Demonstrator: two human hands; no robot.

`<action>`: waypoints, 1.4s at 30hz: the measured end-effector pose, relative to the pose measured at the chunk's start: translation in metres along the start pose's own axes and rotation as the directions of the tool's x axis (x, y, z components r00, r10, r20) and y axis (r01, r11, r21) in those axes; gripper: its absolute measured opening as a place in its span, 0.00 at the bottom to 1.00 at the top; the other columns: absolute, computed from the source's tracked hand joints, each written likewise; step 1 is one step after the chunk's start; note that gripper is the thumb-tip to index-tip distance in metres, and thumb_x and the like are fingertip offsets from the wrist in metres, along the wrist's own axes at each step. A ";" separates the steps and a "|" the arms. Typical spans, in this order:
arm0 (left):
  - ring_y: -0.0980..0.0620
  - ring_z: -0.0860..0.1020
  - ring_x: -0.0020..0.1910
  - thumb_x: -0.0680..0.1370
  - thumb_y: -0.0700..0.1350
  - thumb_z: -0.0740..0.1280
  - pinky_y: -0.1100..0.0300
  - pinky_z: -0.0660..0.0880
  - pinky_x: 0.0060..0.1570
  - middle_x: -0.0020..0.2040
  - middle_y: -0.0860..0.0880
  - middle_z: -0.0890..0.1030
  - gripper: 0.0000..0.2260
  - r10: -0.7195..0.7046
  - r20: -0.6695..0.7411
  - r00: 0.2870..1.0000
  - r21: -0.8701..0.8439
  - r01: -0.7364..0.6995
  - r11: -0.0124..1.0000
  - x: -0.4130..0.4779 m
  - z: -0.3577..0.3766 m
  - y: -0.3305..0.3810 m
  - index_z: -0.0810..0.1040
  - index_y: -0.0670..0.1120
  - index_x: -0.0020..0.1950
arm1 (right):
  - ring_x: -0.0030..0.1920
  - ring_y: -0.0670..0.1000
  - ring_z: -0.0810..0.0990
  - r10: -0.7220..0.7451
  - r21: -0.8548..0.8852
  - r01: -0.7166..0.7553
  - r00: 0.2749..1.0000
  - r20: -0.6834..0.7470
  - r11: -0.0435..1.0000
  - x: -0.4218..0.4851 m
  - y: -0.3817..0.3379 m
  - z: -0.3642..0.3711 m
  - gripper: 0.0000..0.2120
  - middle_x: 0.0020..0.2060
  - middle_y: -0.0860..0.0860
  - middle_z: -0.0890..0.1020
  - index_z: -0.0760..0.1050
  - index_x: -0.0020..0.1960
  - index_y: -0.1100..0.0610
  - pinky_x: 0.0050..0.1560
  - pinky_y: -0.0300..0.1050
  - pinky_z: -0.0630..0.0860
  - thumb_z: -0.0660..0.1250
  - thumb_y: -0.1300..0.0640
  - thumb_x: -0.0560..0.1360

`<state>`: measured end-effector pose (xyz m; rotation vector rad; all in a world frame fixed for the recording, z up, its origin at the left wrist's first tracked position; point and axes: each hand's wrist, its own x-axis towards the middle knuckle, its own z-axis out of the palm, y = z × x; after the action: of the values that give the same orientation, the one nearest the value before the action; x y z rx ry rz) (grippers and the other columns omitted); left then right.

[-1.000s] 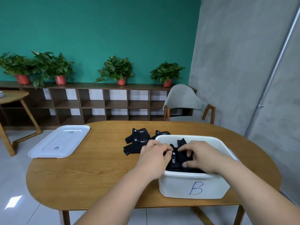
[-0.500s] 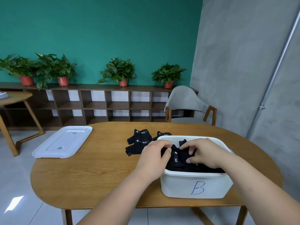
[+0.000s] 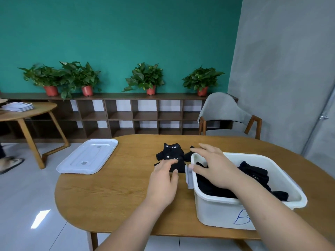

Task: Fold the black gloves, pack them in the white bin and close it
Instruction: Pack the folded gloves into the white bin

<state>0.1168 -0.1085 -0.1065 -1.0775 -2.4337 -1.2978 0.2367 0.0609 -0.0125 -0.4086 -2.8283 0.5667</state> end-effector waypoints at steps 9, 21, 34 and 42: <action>0.53 0.62 0.81 0.85 0.48 0.62 0.52 0.62 0.79 0.82 0.54 0.65 0.23 -0.055 0.141 0.988 0.256 0.017 0.967 0.011 0.014 -0.043 0.68 0.54 0.81 | 0.84 0.48 0.42 0.053 -0.179 -0.040 0.996 0.072 0.983 0.003 -0.001 0.021 0.29 0.85 0.42 0.48 0.53 0.83 0.37 0.81 0.52 0.46 0.46 0.32 0.84; 0.50 0.49 0.85 0.86 0.62 0.50 0.48 0.46 0.84 0.87 0.49 0.52 0.31 -0.116 0.291 0.950 0.503 -0.049 0.863 0.028 0.058 -0.059 0.51 0.51 0.87 | 0.83 0.45 0.40 0.046 -0.136 -0.038 0.997 0.055 0.990 0.001 0.000 0.025 0.29 0.84 0.39 0.48 0.54 0.82 0.35 0.82 0.52 0.49 0.46 0.32 0.82; 0.45 0.69 0.66 0.85 0.65 0.48 0.45 0.60 0.77 0.66 0.48 0.71 0.29 -0.088 0.098 0.991 0.578 0.015 0.816 0.019 0.059 -0.057 0.66 0.55 0.82 | 0.83 0.44 0.40 0.051 -0.112 -0.042 0.996 0.072 0.993 0.003 0.001 0.024 0.30 0.84 0.38 0.49 0.55 0.82 0.34 0.82 0.52 0.50 0.46 0.30 0.81; 0.51 0.68 0.52 0.85 0.59 0.58 0.51 0.68 0.69 0.50 0.53 0.67 0.14 0.096 -0.013 0.995 0.385 -0.084 0.919 -0.008 0.044 -0.071 0.80 0.54 0.55 | 0.83 0.44 0.39 0.044 -0.110 -0.036 0.996 0.073 0.993 0.002 0.002 0.022 0.29 0.84 0.38 0.48 0.54 0.82 0.35 0.83 0.53 0.50 0.47 0.31 0.82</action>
<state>0.0820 -0.1037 -0.1832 -1.0329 -2.4399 -0.7544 0.2294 0.0555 -0.0329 -0.4742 -2.9387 0.4454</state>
